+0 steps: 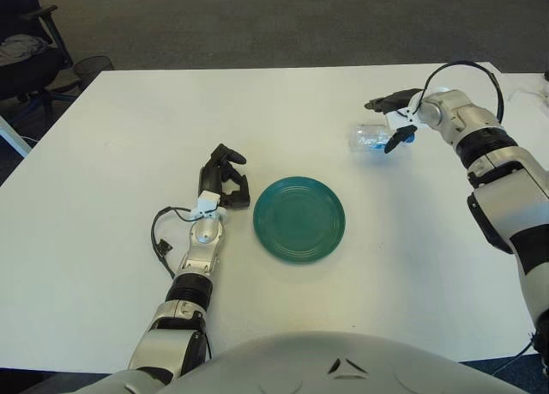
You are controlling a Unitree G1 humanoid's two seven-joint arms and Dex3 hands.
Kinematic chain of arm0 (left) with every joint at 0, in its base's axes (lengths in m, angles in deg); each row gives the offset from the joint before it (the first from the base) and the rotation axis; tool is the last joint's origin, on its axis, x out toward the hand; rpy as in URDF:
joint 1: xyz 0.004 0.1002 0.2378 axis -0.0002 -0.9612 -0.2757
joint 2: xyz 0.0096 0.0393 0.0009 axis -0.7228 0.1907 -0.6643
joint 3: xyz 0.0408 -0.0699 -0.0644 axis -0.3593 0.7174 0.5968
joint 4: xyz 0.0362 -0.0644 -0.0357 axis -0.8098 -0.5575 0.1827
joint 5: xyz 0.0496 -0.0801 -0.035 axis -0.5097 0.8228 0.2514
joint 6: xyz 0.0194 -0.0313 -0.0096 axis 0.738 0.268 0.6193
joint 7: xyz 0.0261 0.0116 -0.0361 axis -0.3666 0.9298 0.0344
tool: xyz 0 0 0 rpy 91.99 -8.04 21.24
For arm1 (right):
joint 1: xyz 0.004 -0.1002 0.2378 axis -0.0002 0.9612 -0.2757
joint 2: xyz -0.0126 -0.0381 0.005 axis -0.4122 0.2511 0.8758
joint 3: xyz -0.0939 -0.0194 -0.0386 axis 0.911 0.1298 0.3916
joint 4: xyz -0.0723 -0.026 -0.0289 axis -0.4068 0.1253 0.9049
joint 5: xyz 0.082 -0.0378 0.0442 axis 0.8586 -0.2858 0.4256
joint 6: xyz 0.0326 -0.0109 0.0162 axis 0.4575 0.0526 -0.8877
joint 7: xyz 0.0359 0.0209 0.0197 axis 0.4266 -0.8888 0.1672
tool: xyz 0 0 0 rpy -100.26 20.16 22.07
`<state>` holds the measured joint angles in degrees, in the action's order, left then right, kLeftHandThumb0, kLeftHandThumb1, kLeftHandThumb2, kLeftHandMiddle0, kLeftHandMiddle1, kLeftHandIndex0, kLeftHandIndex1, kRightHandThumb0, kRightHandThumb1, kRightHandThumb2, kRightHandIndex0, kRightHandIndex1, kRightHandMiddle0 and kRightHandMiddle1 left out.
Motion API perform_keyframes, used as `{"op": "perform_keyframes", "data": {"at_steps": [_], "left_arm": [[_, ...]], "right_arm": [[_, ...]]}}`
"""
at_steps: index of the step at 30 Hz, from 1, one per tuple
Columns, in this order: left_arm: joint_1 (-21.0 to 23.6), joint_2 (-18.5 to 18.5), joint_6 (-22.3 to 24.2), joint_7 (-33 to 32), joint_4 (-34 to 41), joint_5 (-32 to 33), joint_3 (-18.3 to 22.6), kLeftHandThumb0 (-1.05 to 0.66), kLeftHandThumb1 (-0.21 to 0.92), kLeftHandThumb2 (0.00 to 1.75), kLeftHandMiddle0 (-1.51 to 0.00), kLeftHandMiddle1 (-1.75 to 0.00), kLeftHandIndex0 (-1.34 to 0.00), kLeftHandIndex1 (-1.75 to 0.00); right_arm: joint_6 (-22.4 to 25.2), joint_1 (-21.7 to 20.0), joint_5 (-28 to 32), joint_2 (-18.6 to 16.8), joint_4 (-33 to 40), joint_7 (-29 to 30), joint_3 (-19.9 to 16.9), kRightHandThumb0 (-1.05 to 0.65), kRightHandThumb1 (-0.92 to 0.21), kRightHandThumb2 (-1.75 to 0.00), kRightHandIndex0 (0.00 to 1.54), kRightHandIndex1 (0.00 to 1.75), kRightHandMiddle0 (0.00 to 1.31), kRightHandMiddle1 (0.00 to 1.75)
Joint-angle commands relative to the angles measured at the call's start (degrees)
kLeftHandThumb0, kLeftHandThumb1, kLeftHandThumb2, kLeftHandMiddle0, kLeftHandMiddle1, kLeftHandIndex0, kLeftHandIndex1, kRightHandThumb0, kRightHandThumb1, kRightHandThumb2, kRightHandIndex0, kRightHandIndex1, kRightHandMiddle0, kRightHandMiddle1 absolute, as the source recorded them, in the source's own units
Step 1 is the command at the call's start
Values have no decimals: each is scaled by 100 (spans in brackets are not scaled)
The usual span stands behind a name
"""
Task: Put the bottle into the plate.
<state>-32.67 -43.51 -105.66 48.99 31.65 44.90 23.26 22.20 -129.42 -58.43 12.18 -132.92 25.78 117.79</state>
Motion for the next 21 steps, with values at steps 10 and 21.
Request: {"op": "perform_keyframes", "data": {"at_steps": [10,21], "left_arm": [[-128,11,114,-22,-238,-21,2,0,7,159,-80,-169,-58,-175],[-117,19,-10,-49,-298,-30,2,0,8,158,-79,-170,-57,-175]], "right_arm": [[128,172,12,-151,-228,423,51,-105,-89,0,0,0,0,0],[79,348,46,-337,-515,1104,73,-105,-91,-1,0,0,0,0]]}}
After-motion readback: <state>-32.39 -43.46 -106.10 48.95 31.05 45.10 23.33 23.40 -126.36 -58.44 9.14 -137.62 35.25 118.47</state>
